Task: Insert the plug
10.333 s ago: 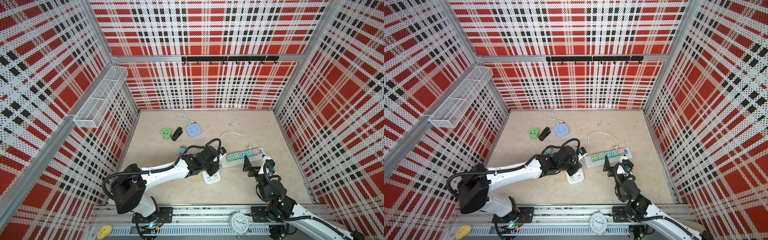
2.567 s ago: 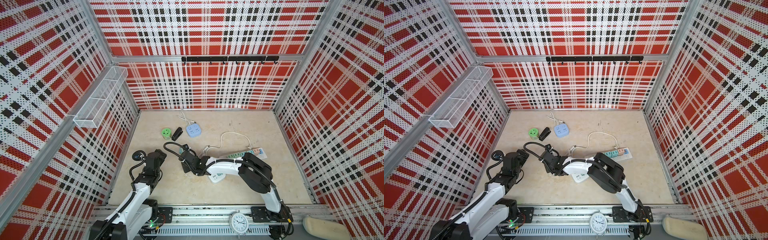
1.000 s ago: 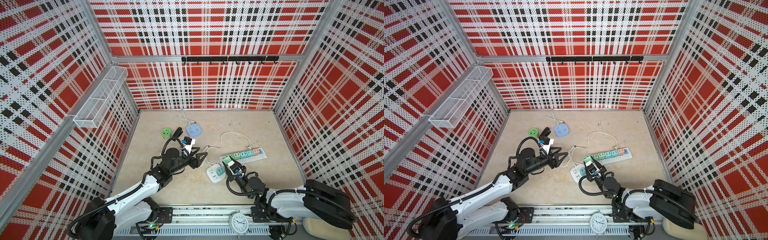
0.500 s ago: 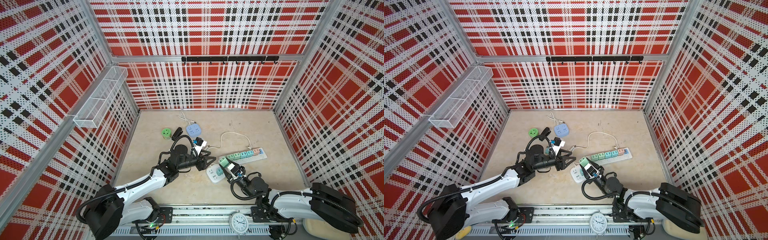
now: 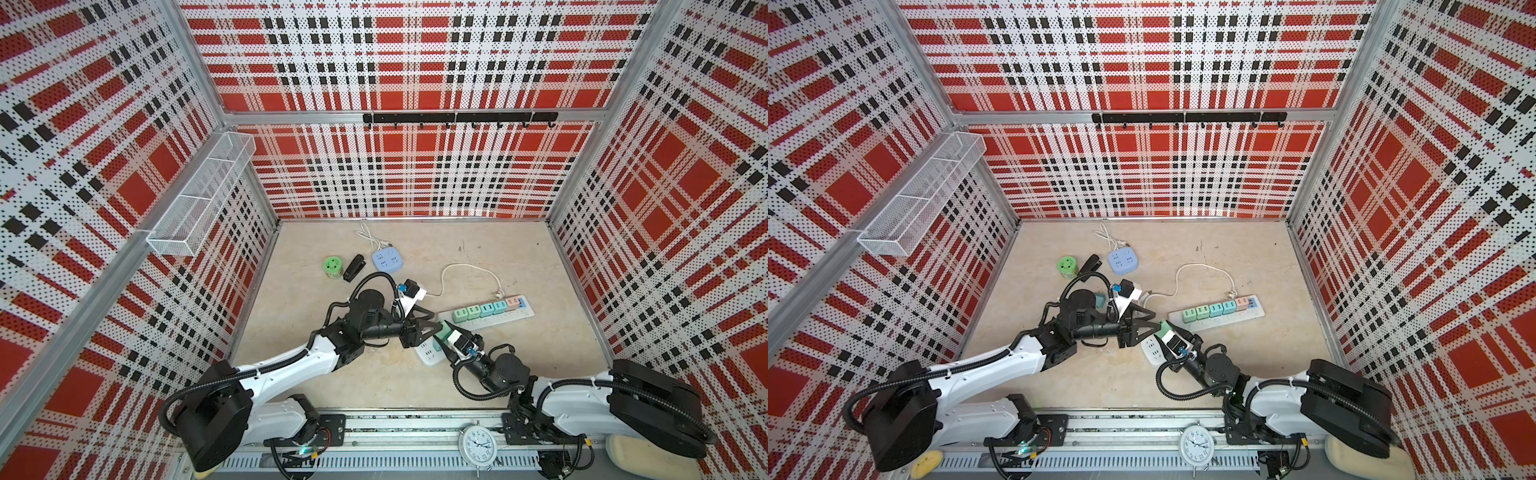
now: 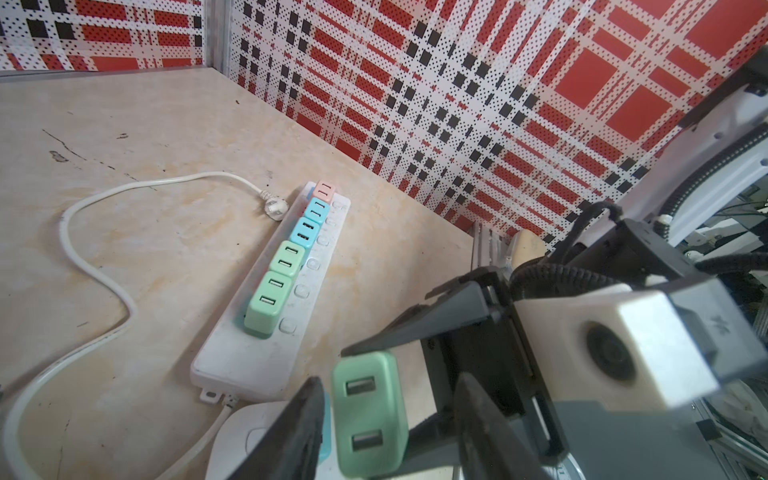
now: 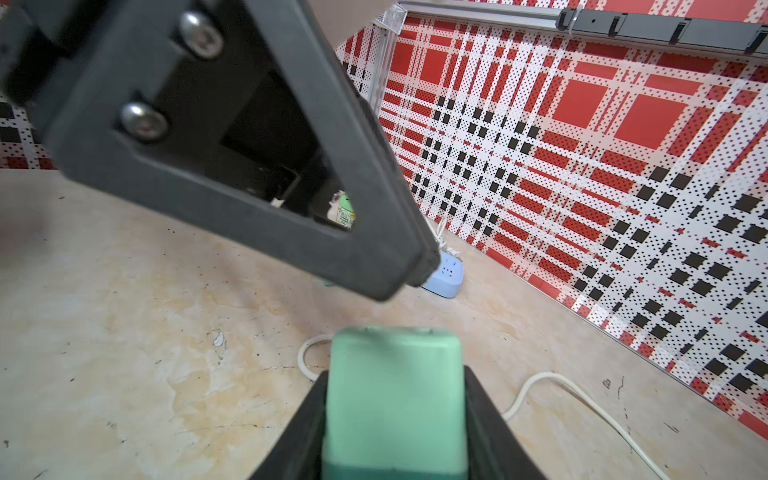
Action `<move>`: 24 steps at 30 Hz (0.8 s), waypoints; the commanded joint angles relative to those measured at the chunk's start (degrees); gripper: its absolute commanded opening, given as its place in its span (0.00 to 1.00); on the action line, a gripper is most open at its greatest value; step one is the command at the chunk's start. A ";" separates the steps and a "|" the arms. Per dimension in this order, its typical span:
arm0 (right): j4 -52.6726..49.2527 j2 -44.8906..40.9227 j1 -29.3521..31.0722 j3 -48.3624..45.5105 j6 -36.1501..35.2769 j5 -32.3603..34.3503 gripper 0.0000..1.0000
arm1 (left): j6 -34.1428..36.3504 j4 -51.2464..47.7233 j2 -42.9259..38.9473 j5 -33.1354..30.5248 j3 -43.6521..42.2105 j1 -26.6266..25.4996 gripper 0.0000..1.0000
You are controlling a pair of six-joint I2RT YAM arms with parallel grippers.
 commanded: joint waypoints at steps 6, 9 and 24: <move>5.84 0.96 1.07 1.50 -0.90 1.99 0.00 | 2.63 -2.27 4.04 1.73 4.11 -2.52 0.50; 6.51 1.21 1.07 1.55 -0.72 4.39 0.00 | 2.59 -2.54 4.46 2.02 4.42 -2.65 0.47; 9.35 1.02 1.34 -0.04 -2.74 8.57 0.00 | 4.15 -7.70 4.70 2.45 7.16 -3.73 0.42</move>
